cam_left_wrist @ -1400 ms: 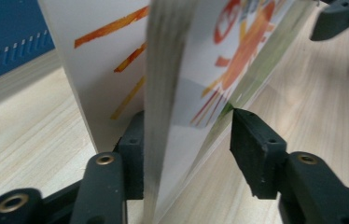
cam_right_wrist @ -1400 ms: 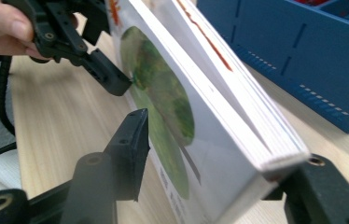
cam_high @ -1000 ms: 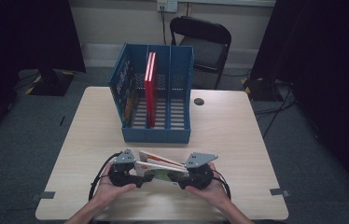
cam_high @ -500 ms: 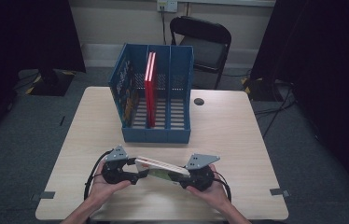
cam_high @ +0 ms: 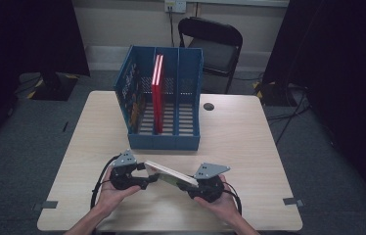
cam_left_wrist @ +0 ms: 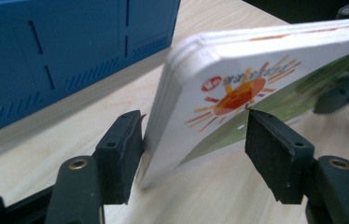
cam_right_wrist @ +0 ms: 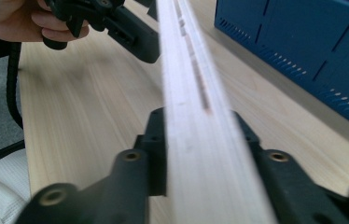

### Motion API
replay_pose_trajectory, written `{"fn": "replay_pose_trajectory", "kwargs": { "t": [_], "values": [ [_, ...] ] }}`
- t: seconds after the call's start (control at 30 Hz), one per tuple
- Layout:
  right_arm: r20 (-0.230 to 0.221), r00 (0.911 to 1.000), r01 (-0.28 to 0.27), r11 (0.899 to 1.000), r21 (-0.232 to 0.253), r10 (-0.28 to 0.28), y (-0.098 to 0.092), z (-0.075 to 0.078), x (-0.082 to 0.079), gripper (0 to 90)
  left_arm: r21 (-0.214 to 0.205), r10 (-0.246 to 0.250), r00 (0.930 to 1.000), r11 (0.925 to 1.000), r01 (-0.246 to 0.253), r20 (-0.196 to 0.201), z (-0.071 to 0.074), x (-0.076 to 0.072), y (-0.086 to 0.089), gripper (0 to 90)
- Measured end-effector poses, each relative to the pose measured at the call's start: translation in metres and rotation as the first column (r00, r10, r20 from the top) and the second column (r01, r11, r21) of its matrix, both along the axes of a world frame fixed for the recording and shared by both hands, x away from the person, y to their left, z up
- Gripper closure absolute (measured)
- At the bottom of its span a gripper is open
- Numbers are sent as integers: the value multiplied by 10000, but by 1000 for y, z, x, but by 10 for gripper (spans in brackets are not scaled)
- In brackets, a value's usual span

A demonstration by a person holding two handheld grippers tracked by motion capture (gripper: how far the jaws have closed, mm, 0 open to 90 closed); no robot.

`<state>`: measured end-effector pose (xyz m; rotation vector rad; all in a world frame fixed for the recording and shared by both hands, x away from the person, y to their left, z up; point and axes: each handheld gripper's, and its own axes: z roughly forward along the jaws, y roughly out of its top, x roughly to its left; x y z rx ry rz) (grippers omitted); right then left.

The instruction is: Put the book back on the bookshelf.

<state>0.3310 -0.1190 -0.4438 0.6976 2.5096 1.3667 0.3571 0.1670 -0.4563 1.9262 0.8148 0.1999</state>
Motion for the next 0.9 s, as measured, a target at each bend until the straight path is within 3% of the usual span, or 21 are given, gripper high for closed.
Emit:
{"fn": "replay_pose_trajectory", "kwargs": {
  "t": [0.17,0.37,0.73,0.9],
  "values": [
    [32,9998,186,9998,-38,-186,2,-1,4,653,-177,24,10000,9998,-25,-75,-1,4,0,381],
    [41,9995,315,9995,-4,-315,3,-2,7,715,-16,129,9999,9999,-129,75,-1,7,-2,376],
    [202,9993,316,9995,-5,-316,8,-3,7,713,93,280,9994,9996,-282,186,-1,9,-2,365],
    [259,9991,349,9994,-54,-347,9,-3,8,753,160,287,9993,9994,-290,241,-1,9,-2,365]
  ]
}}
